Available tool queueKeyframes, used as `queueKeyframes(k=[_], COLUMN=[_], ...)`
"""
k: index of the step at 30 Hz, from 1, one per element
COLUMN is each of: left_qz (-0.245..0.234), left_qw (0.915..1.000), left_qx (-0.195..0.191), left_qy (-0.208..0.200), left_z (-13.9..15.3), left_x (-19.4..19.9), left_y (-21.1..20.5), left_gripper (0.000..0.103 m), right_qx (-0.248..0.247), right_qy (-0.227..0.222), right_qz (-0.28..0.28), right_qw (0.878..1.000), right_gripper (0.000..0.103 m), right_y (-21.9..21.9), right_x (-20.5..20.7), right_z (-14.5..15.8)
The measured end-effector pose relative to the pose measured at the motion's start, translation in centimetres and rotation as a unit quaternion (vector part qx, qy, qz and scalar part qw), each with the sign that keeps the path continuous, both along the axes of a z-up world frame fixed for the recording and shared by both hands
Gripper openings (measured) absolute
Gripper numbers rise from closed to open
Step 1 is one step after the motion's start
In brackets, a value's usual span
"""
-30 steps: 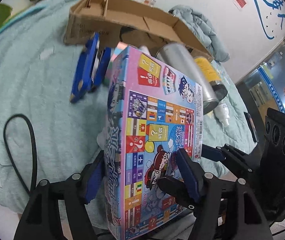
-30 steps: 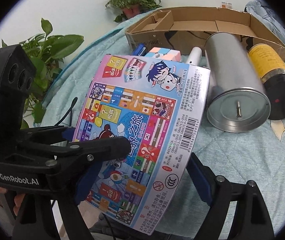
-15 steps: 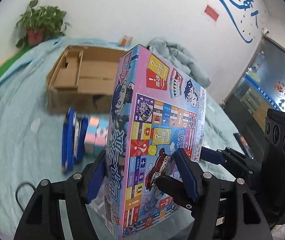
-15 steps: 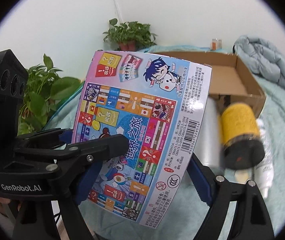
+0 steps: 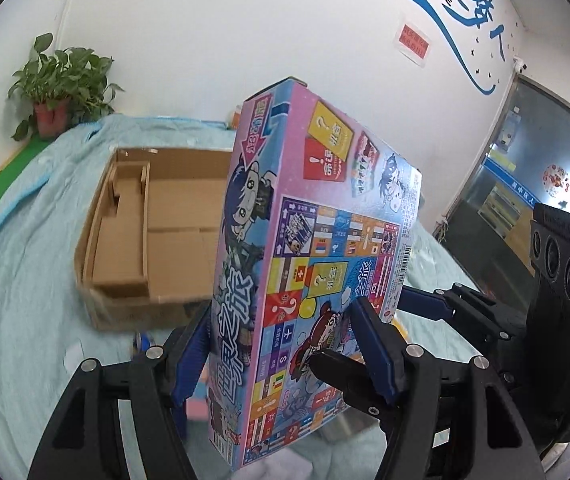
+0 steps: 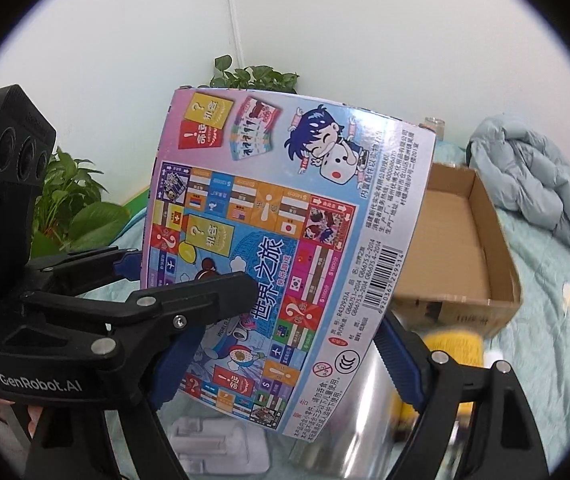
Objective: Organize rigid objects
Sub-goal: 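Lift the board-game box and carry it over the cardboard box, then lower the board-game box flat beside the insert tray and release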
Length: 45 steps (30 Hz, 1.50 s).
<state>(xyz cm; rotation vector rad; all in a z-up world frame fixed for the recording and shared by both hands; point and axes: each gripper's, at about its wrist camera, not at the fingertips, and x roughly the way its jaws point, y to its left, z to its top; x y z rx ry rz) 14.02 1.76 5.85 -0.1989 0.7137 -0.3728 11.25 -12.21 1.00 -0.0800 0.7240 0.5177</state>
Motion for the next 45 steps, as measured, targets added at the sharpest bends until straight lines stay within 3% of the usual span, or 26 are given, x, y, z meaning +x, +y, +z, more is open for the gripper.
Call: queueKeyframes(k=[10,21,27,31,32,34,35,37,41,45], left_qz=[0.014,0.027,0.027,0.041,0.047,0.068,0.070,0.073,0.078,0.074], left_qw=[0.9997,0.9960,0.9926,0.9915,0.9912,0.9883,0.9876,0.9867,0.9860,0.9885], left_qx=[-0.010,-0.022,-0.010,0.008,0.021,0.048,0.047,0.041,0.026,0.040], left_qy=[0.019,0.082,0.118,0.124,0.122,0.128,0.132,0.140,0.145,0.125], left_z=[2.8,-2.1,-6.9,-8.6,-8.9,-9.8,-10.1,-10.5,-11.4,-10.5], left_x=[10.4,20.2,22.0,22.2,22.1,22.4,22.7,22.8,22.9,22.3], left_y=[1.7,2.9,3.0,3.3,3.5,3.5,3.7,4.1,5.5,5.5], left_gripper=[0.065,0.065,0.063,0.054,0.049,0.042,0.041,0.041,0.041,0.040], right_qx=[-0.032,-0.052,-0.052,-0.044,-0.040,-0.040,-0.042,-0.061,-0.042,-0.024], right_qy=[0.014,0.078,0.132,0.171,0.185,0.197,0.197,0.194,0.231,0.248], right_qz=[0.024,0.041,0.043,0.038,0.033,0.032,0.037,0.031,0.038,0.021], right_qw=[0.999,0.995,0.989,0.984,0.981,0.979,0.979,0.979,0.971,0.968], right_gripper=[0.084,0.084,0.083,0.081,0.079,0.065,0.058,0.055,0.055,0.055], right_y=[1.4,2.7,2.8,2.6,2.6,2.9,3.1,3.5,3.5,2.0], right_x=[8.0,15.4,18.1,19.1,19.4,19.8,20.2,20.3,21.1,21.6], right_z=[2.3,-0.8,-4.4,-6.4,-6.9,-7.5,-7.7,-7.8,-8.4,-8.8])
